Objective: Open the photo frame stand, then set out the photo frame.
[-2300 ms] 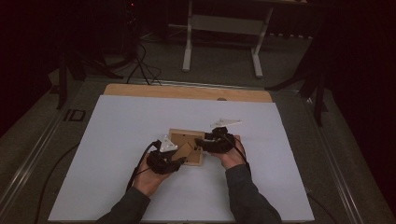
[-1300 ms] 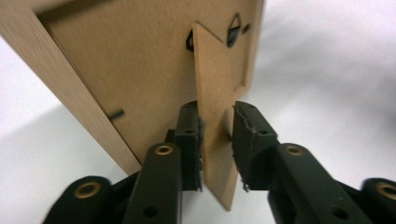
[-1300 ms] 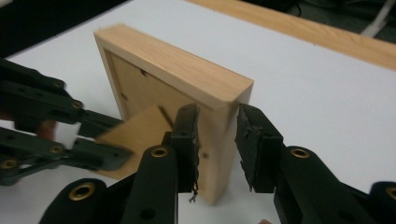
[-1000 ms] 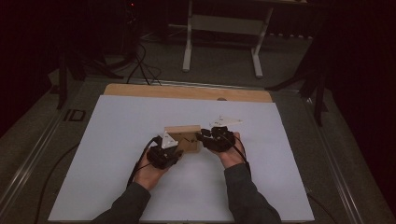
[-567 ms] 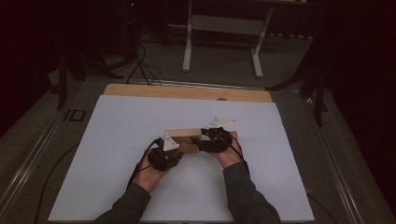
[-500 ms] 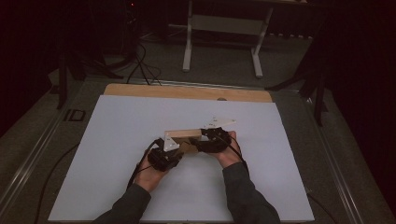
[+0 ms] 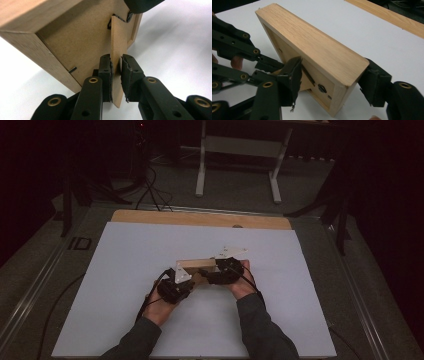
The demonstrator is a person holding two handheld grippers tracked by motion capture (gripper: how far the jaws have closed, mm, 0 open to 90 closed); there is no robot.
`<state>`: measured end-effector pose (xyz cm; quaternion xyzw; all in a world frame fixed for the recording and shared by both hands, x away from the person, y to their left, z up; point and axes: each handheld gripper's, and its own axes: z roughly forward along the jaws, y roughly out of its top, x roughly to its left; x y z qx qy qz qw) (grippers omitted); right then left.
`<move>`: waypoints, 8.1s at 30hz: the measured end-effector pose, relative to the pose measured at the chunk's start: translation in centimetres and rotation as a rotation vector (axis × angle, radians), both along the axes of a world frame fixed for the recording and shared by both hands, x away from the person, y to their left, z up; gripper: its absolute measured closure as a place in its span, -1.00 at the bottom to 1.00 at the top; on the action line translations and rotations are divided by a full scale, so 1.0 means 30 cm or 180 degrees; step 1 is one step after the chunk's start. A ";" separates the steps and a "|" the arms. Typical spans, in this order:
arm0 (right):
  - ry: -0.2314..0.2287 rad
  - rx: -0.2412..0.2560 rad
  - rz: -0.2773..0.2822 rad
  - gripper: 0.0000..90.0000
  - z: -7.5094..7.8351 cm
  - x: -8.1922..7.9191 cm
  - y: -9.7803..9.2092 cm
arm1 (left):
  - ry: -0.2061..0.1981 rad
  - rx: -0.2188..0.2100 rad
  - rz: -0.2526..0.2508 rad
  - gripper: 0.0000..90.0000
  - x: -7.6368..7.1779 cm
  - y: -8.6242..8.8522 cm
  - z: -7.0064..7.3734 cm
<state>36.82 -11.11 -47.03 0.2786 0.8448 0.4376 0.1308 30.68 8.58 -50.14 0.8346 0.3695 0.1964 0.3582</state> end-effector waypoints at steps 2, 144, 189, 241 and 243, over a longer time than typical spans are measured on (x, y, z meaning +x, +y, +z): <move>-0.0021 -0.0025 0.0027 -0.12 0.002 -0.004 -0.002 | -0.0003 -0.0003 0.0008 0.76 0.001 0.002 0.001; -0.0477 -0.0259 0.0099 -0.27 -0.029 -0.170 -0.056 | 0.0187 -0.0773 0.0178 0.21 0.011 0.169 0.065; -0.0335 0.0134 -0.0426 0.70 -0.002 -0.108 -0.141 | 0.0109 -0.0616 0.0229 0.21 0.009 0.144 0.068; -0.0241 0.0089 -0.0220 0.99 -0.033 -0.080 -0.061 | -0.0171 -0.0488 0.0399 0.99 0.030 0.124 0.049; -0.0247 0.0080 -0.0207 0.99 -0.032 -0.086 -0.061 | -0.0164 -0.0499 0.0401 0.99 0.031 0.123 0.049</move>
